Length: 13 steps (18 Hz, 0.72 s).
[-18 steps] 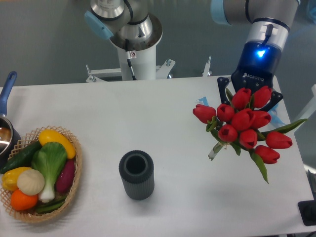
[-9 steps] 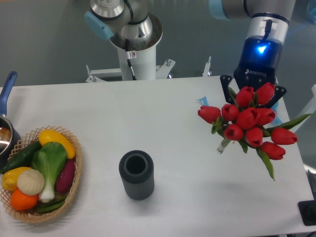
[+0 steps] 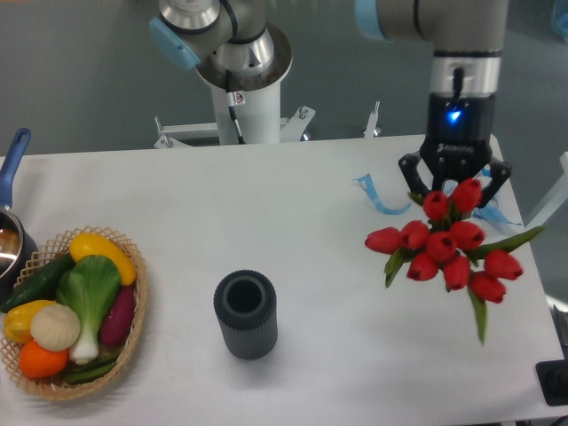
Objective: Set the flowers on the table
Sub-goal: 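Lower the held red tulips down onto the table beside the grey cup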
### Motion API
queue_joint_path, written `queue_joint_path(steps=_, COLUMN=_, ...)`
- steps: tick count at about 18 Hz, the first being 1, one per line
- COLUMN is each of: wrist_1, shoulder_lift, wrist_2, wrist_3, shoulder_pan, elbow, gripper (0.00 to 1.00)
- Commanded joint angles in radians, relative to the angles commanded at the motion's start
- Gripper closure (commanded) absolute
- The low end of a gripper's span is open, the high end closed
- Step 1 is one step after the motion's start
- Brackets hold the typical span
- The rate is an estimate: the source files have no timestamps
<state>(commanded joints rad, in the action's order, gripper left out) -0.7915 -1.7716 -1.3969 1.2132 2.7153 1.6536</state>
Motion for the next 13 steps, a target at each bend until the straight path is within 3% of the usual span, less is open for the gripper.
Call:
queue_joint_path(steps=5, wrist_1=0.005, shoulder_lift=-0.129, wrist_2=-0.252, wrist_3=0.092, shoulder_pan=-0.120, elbow=-0.009, gripper=0.68)
queue_joint_path(steps=9, wrist_1=0.012, shoulder_lift=-0.261, wrist_2=-0.283, wrist_3=0.160, shoulder_pan=-0.150, elbow=-0.017, gripper=0.68)
queue_joint_path(steps=13, wrist_1=0.015, shoulder_lift=-0.333, wrist_2=-0.286, wrist_3=0.161, shoulder_pan=-0.163, elbow=-0.023, gripper=0.68)
